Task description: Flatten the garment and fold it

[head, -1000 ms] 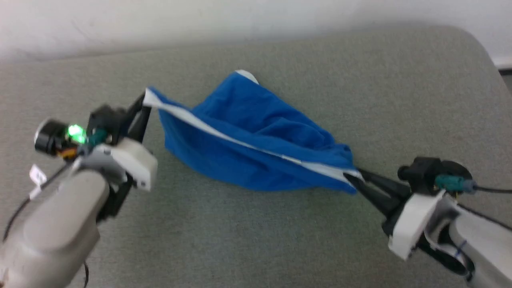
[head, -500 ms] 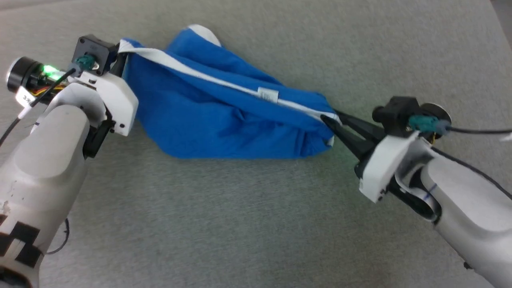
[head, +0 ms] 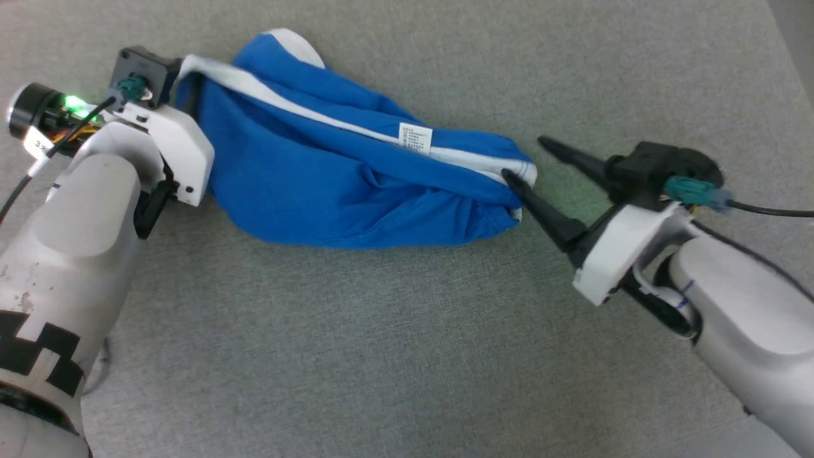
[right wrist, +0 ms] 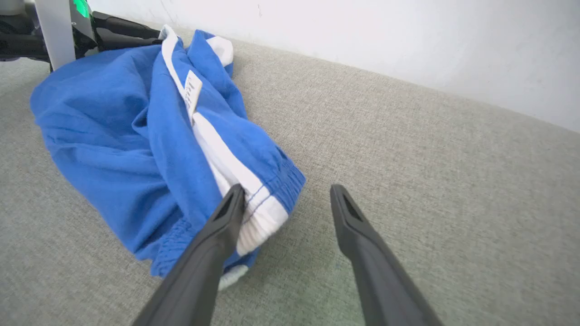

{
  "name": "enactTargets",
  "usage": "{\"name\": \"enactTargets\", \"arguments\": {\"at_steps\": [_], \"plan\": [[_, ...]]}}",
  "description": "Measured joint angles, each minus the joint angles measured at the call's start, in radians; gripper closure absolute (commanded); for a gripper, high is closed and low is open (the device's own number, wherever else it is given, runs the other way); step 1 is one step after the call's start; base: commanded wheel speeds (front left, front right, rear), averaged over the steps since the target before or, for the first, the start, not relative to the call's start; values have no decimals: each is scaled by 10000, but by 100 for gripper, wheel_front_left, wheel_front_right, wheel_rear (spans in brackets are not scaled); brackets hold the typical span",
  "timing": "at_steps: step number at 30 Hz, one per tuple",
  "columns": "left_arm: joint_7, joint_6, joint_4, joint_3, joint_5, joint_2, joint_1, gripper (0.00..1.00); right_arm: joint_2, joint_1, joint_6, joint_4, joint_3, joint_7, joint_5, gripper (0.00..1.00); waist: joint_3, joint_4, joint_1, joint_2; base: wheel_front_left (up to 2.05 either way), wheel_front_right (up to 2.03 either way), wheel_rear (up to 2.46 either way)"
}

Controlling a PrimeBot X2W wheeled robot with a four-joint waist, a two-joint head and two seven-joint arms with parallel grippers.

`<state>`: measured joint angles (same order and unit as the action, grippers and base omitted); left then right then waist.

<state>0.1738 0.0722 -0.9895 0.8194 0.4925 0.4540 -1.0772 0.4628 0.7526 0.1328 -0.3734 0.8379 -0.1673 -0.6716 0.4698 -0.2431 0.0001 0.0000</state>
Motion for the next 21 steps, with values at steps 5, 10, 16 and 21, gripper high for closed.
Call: {"name": "enactTargets", "arguments": {"at_steps": [5, 10, 16, 21], "plan": [[-77, 334, -136, 326, -40, -33, -348, 0, 382, -457, 0, 686, -878, -272, 564, 0, -549, 205, -1, 0, 0, 0, 0], [-915, 504, 48, 717, -31, 134, -986, 0, 518, -1259, 0, 1609, -1891, -107, 1162, 0, -1116, 438, -2, 0, 0, 0, 0], [-4004, 516, 1457, 1918, 1739, 307, -1130, 0, 449, -2052, 0, 2708, -2809, 529, 1743, 0, -1589, 636, -3, 0, 0, 0, 0], [-6452, 518, 2811, 2792, 3421, 1011, -1329, 0, 194, -2414, 0, 3227, -3099, 968, 2000, 0, -1575, 560, -2, 0, 0, 0, 0]]}}
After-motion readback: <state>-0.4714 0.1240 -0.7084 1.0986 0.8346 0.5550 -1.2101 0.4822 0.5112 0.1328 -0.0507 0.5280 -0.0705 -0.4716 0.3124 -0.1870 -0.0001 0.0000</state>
